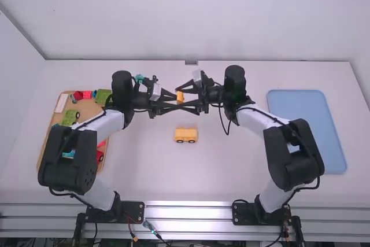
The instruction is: Assemble lego blocks to make yellow taxi
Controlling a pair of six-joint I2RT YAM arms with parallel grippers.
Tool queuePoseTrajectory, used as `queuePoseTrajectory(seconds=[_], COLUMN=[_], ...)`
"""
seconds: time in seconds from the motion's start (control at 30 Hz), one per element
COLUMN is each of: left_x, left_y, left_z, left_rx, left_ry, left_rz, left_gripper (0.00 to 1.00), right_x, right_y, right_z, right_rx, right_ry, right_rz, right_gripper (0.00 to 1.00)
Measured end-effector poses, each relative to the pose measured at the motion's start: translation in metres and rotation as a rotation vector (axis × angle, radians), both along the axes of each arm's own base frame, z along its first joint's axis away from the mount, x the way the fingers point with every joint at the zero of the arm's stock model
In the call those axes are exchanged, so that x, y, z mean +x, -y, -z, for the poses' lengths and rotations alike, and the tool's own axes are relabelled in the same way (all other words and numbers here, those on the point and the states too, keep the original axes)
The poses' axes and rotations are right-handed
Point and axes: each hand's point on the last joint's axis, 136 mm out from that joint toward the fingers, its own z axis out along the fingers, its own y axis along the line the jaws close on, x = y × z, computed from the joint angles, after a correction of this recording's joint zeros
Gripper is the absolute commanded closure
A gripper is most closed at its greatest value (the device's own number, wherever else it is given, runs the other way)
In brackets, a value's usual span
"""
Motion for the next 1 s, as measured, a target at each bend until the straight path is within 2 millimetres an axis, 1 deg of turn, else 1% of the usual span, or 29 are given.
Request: queuePoseTrajectory(seconds=[0.03,0.1,0.27,0.33,0.4,0.5,0.57,0.7,0.77,0.8,0.9,1.0], left_x=[0.0,0.002,0.004,0.006,0.008,0.008,0.007,0.007,0.007,0.007,0.01,0.012], left_y=[0.0,0.0,-0.002,-0.002,-0.003,-0.003,-0.003,-0.002,-0.002,-0.003,-0.003,-0.003], left_z=[0.0,0.001,0.004,0.005,0.008,0.01,0.01,0.01,0.01,0.009,0.005,0.002], left_rx=[-0.003,-0.005,-0.012,-0.012,-0.011,-0.011,-0.011,-0.012,-0.012,-0.015,-0.023,-0.028], left_ry=[-0.013,-0.035,-0.078,-0.094,-0.109,-0.12,-0.123,-0.129,-0.127,-0.123,-0.107,-0.099], left_rz=[-0.007,-0.028,-0.069,-0.088,-0.104,-0.111,-0.11,-0.111,-0.112,-0.114,-0.128,-0.139], left_gripper=[0.98,0.98,0.98,0.98,0.98,0.98,0.98,0.98,0.98,0.98,0.98,0.98], right_x=[-0.001,-0.001,0.0,0.0,0.0,0.0,0.002,0.002,0.002,0.003,0.004,0.005], right_y=[0.0,0.0,0.001,0.001,0.001,0.0,0.002,0.003,0.003,0.003,0.005,0.008], right_z=[0.0,0.0,0.0,0.0,0.0,0.0,0.0,0.002,0.002,0.002,0.002,0.002], right_rx=[0.001,0.001,0.0,0.0,0.0,0.0,0.0,-0.004,-0.005,-0.006,-0.006,-0.008], right_ry=[0.0,-0.001,-0.004,-0.004,-0.003,-0.004,-0.002,-0.005,-0.004,-0.003,-0.005,-0.01], right_rz=[-0.004,-0.004,-0.002,-0.002,-0.003,0.001,0.008,0.01,0.009,0.008,0.007,0.01], right_gripper=[0.41,0.48,0.53,0.57,0.57,0.61,0.67,0.68,0.66,0.61,0.59,0.61])
